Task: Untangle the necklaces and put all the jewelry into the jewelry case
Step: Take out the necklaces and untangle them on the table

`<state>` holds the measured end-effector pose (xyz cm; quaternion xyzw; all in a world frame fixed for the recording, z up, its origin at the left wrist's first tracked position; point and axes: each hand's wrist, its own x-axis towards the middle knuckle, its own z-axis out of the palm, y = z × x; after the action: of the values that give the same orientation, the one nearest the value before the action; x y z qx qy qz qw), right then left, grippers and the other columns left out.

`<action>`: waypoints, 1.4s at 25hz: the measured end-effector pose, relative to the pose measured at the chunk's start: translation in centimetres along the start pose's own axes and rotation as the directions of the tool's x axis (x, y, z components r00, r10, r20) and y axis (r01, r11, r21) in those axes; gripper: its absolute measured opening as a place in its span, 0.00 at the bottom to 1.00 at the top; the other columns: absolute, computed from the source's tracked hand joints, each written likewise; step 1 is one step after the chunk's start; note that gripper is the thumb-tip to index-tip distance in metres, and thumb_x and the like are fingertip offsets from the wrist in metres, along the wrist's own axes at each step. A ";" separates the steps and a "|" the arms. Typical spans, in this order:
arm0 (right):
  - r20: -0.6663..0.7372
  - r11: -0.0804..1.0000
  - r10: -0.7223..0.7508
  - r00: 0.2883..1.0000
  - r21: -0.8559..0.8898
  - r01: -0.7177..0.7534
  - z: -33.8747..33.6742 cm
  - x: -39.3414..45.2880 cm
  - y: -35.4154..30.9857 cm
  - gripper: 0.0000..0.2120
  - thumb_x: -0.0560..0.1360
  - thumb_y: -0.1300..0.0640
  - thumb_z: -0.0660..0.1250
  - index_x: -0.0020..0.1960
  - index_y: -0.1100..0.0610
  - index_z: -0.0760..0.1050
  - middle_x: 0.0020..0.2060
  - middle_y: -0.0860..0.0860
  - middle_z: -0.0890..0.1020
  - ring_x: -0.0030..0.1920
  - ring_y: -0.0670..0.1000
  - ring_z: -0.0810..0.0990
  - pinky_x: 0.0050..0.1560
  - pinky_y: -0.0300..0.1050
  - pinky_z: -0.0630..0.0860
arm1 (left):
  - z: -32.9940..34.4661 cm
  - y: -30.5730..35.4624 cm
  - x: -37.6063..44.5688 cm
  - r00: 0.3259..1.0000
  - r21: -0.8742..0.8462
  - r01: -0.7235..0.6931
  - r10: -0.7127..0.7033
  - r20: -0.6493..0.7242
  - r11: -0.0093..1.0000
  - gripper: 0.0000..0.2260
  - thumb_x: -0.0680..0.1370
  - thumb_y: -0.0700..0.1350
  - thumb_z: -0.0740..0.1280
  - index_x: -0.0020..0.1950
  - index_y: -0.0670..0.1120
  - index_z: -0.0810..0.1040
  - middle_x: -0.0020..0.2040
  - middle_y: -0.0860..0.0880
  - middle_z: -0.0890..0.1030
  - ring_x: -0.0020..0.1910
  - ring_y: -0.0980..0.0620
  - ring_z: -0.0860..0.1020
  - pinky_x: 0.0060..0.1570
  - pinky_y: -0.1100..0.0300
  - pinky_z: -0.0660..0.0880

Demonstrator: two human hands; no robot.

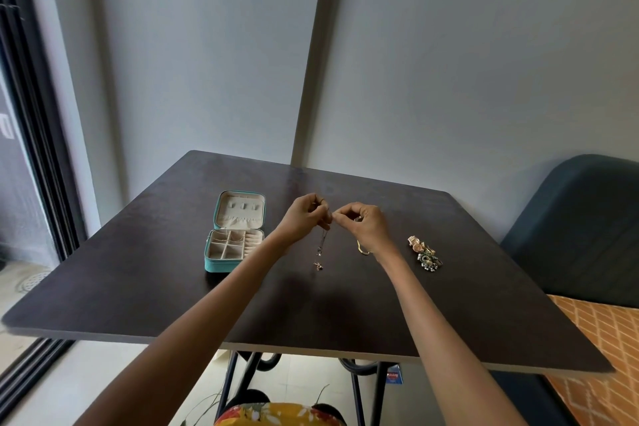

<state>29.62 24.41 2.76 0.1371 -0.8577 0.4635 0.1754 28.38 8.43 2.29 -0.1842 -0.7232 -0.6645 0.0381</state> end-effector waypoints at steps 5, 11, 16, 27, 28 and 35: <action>0.033 0.959 0.179 0.983 0.215 -0.182 0.6 -0.5 0.8 0.08 0.76 0.60 0.64 0.39 0.53 0.75 0.38 0.49 0.82 0.39 0.45 0.78 0.41 0.38 0.73 | 0.0 -1.3 -0.1 1.000 0.000 0.025 -0.025 -0.016 1.000 0.06 0.79 0.39 0.62 0.42 0.45 0.72 0.33 0.50 0.71 0.29 0.59 0.71 0.33 0.65 0.72; 0.105 0.813 0.312 0.944 0.485 -0.323 1.0 -1.4 1.1 0.10 0.79 0.62 0.57 0.39 0.56 0.70 0.31 0.52 0.79 0.33 0.47 0.76 0.38 0.39 0.74 | -0.4 -1.7 -0.3 0.992 -0.078 0.101 -0.106 -0.063 0.992 0.01 0.80 0.40 0.62 0.48 0.44 0.72 0.34 0.49 0.69 0.26 0.59 0.66 0.26 0.65 0.70; 0.087 0.803 0.323 0.943 0.501 -0.321 1.3 -1.6 1.6 0.11 0.79 0.62 0.57 0.38 0.56 0.69 0.29 0.51 0.74 0.32 0.47 0.72 0.38 0.40 0.73 | -0.9 -1.9 -0.4 0.991 -0.017 0.120 -0.121 -0.051 0.993 0.02 0.78 0.43 0.65 0.46 0.47 0.73 0.34 0.51 0.71 0.26 0.60 0.65 0.24 0.68 0.64; 0.114 0.769 0.435 0.893 0.470 -0.434 2.6 -2.3 2.6 0.06 0.79 0.60 0.60 0.44 0.58 0.70 0.31 0.52 0.75 0.31 0.48 0.75 0.34 0.40 0.75 | 0.0 -4.4 -0.4 0.971 0.024 0.239 -0.239 -0.001 0.971 0.04 0.78 0.39 0.66 0.44 0.44 0.73 0.32 0.49 0.70 0.25 0.57 0.66 0.21 0.68 0.63; 0.107 0.756 0.465 0.879 0.469 -0.457 2.8 -2.2 2.7 0.05 0.80 0.60 0.60 0.45 0.58 0.69 0.32 0.52 0.75 0.31 0.48 0.76 0.32 0.39 0.75 | 0.2 -4.9 -0.3 0.971 0.033 0.239 -0.238 -0.024 0.970 0.05 0.78 0.38 0.65 0.43 0.44 0.73 0.32 0.49 0.70 0.24 0.56 0.66 0.21 0.68 0.64; 0.036 0.775 0.495 0.868 0.433 -0.460 3.1 -0.8 3.0 0.04 0.81 0.60 0.57 0.51 0.61 0.67 0.34 0.53 0.75 0.31 0.49 0.76 0.29 0.37 0.77 | 0.2 -5.5 0.1 0.990 0.474 0.049 -0.105 0.093 0.879 0.04 0.74 0.39 0.69 0.46 0.42 0.83 0.39 0.50 0.80 0.32 0.62 0.73 0.35 0.75 0.68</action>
<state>28.61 23.43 -1.35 -0.0687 -0.7334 0.6743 0.0517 26.55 8.41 -2.91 -0.1787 -0.8705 -0.4584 0.0131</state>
